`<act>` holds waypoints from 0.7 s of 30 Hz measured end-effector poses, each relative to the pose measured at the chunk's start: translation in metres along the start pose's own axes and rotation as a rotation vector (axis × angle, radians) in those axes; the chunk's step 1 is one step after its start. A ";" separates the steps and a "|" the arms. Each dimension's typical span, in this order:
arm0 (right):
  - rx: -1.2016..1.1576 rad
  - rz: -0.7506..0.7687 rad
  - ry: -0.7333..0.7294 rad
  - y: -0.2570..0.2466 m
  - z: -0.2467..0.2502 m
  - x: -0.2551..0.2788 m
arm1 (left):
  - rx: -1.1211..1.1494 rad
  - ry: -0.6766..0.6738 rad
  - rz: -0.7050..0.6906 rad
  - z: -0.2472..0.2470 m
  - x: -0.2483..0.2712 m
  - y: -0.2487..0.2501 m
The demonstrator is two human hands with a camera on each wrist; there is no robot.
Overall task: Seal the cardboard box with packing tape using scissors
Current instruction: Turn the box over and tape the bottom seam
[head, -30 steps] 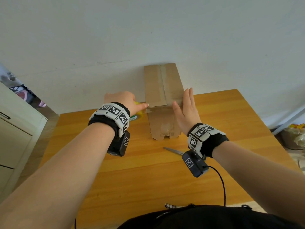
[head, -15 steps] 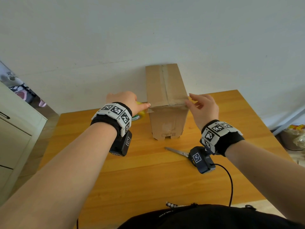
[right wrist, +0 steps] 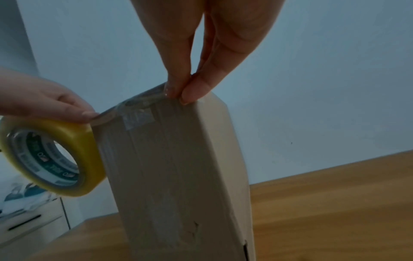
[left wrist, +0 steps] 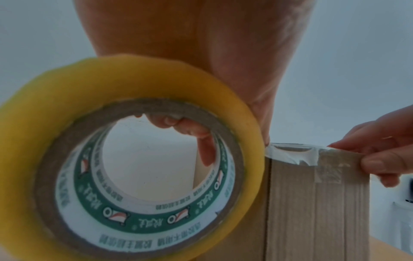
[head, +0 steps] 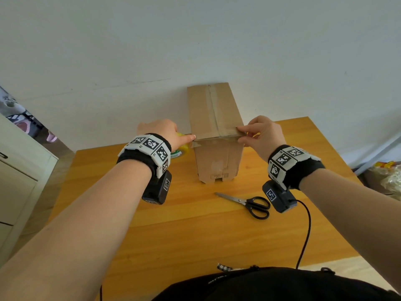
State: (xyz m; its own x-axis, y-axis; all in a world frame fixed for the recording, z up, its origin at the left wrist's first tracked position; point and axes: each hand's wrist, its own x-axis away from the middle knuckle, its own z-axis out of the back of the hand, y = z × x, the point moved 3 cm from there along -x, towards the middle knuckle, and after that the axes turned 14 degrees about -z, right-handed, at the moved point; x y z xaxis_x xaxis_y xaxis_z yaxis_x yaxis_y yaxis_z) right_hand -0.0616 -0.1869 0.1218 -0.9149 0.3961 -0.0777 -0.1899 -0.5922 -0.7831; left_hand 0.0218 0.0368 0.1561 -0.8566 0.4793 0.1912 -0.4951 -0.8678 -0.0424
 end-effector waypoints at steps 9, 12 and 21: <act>0.282 0.062 0.024 -0.014 -0.002 0.009 | 0.003 0.010 0.001 0.001 0.000 -0.001; 0.338 0.184 0.068 -0.032 -0.014 0.012 | 0.023 0.012 0.012 -0.001 0.000 -0.002; 0.296 0.246 -0.008 -0.046 -0.038 0.007 | 0.072 0.024 0.026 -0.007 -0.005 -0.007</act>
State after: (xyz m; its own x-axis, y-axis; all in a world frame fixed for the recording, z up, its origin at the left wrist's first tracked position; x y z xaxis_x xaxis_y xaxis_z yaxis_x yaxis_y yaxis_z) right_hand -0.0458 -0.1304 0.1337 -0.9486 0.2123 -0.2349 -0.0583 -0.8464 -0.5294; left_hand 0.0282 0.0416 0.1486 -0.8725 0.4591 0.1675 -0.4619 -0.8866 0.0242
